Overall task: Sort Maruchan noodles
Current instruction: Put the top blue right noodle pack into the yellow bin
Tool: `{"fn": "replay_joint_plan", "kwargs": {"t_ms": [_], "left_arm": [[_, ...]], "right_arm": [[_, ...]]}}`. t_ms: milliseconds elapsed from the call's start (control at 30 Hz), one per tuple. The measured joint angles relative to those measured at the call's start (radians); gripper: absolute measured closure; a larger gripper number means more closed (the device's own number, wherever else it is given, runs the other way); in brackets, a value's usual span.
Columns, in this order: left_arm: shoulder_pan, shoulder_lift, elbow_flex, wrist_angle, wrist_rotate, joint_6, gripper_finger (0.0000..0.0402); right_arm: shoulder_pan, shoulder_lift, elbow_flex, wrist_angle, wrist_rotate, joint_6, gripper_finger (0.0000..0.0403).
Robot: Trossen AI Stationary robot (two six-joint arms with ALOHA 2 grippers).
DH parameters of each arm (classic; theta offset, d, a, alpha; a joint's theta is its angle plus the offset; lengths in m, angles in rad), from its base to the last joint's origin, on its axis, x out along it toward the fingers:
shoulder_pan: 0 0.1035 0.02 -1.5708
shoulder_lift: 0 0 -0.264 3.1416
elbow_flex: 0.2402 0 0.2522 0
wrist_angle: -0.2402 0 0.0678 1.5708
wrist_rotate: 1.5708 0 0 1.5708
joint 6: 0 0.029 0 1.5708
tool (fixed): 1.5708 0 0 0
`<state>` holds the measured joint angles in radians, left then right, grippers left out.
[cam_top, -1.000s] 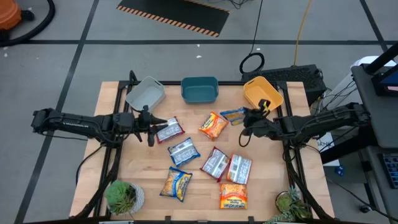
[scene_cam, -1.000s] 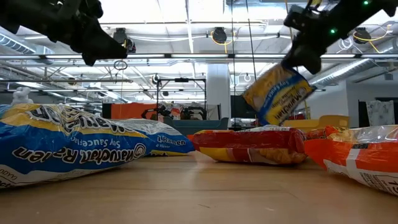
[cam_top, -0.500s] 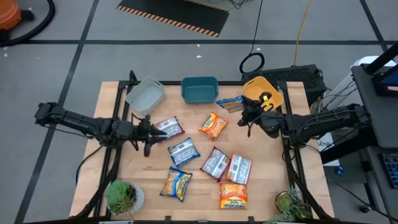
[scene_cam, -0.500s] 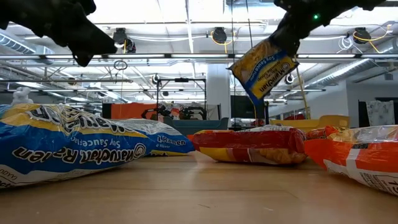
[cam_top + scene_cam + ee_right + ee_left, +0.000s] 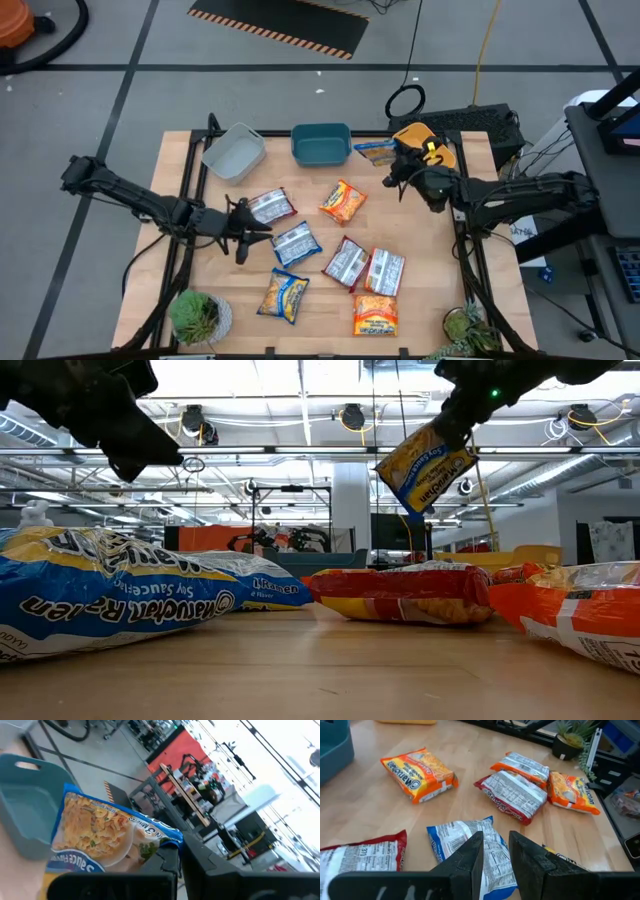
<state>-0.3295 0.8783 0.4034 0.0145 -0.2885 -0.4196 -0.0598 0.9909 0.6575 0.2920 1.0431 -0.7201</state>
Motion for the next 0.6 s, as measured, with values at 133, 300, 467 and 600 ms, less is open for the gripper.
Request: {"fn": "replay_joint_plan", "kwargs": {"t_ms": [133,300,467,600], "left_arm": [[0.0,0.044,0.0,0.032,0.0,-0.009,0.0304],[0.0,0.084,0.0,0.08,0.0,-0.009,0.0304],[0.0,0.107,0.0,0.108,0.0,-0.005,0.0304],[0.0,0.117,0.0,0.111,0.0,-0.005,0.0304]], "right_arm": [[-0.047,0.0,0.0,-0.001,0.001,0.045,0.0403],[-0.092,0.0,0.0,-0.013,0.006,0.069,0.0403],[-0.126,0.0,0.0,-0.033,0.126,0.062,0.0403],[-0.141,0.0,0.0,-0.034,0.207,0.055,0.0403]]}}
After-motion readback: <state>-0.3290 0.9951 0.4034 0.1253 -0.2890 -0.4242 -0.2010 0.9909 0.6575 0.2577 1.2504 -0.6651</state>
